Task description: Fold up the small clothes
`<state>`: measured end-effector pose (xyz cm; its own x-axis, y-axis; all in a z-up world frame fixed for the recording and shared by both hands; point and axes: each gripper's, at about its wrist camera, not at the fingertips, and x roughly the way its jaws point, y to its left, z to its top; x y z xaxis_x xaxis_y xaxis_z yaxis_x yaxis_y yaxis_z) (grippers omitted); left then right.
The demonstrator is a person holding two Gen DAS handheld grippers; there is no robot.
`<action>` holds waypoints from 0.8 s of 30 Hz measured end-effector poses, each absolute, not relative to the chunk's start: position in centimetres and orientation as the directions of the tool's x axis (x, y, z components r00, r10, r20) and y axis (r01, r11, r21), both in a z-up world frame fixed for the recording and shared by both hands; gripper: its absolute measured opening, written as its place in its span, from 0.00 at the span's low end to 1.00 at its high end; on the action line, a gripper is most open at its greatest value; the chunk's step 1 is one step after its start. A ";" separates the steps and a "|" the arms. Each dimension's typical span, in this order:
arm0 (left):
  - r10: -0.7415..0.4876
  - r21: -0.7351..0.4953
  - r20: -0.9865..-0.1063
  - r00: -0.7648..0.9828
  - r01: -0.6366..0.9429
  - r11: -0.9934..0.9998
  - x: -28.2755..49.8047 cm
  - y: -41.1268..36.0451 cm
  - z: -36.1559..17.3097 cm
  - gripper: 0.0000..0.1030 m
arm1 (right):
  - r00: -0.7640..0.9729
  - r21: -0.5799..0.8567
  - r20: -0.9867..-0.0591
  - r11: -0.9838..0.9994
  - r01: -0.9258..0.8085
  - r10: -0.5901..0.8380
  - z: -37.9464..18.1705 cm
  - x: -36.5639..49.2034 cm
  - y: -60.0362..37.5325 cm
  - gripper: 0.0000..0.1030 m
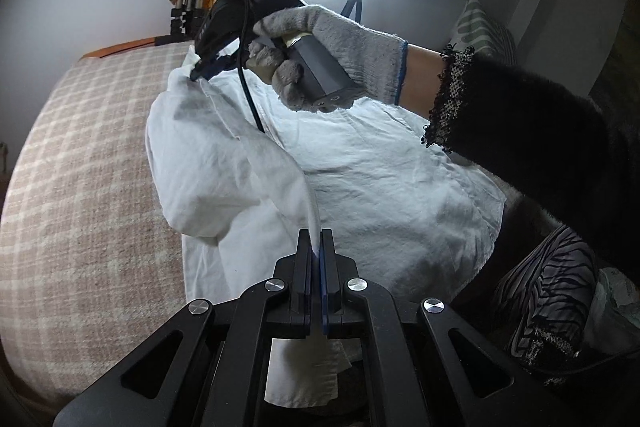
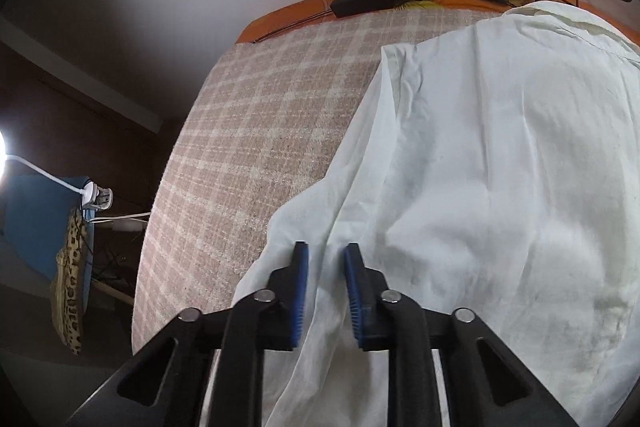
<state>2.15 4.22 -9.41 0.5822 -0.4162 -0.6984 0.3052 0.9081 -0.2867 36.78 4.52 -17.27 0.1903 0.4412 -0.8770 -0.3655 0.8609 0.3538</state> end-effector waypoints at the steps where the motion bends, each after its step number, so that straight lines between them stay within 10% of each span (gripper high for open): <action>1: -0.416 -0.278 -0.705 0.575 0.315 0.907 2.1 3.9 -9.5 0.01 | 0.212 0.307 -0.888 0.869 -0.388 0.408 -17.1 36.6 4.7 0.02; 7: -0.429 -0.279 -0.730 0.532 0.341 0.898 1.1 3.9 -9.8 0.44 | 0.297 0.129 -0.918 0.908 -0.398 0.261 -15.3 36.0 3.1 0.09; 9: -0.452 -0.310 -0.707 0.544 0.337 0.889 0.3 5.0 -9.6 0.45 | 0.318 0.113 -0.911 0.900 -0.422 0.264 -14.1 34.7 2.5 0.30; 24: -0.390 -0.388 -0.783 0.484 0.110 0.915 -0.6 6.7 -15.1 0.41 | 0.210 0.141 -0.896 0.699 -0.701 0.391 -12.5 16.5 2.2 0.30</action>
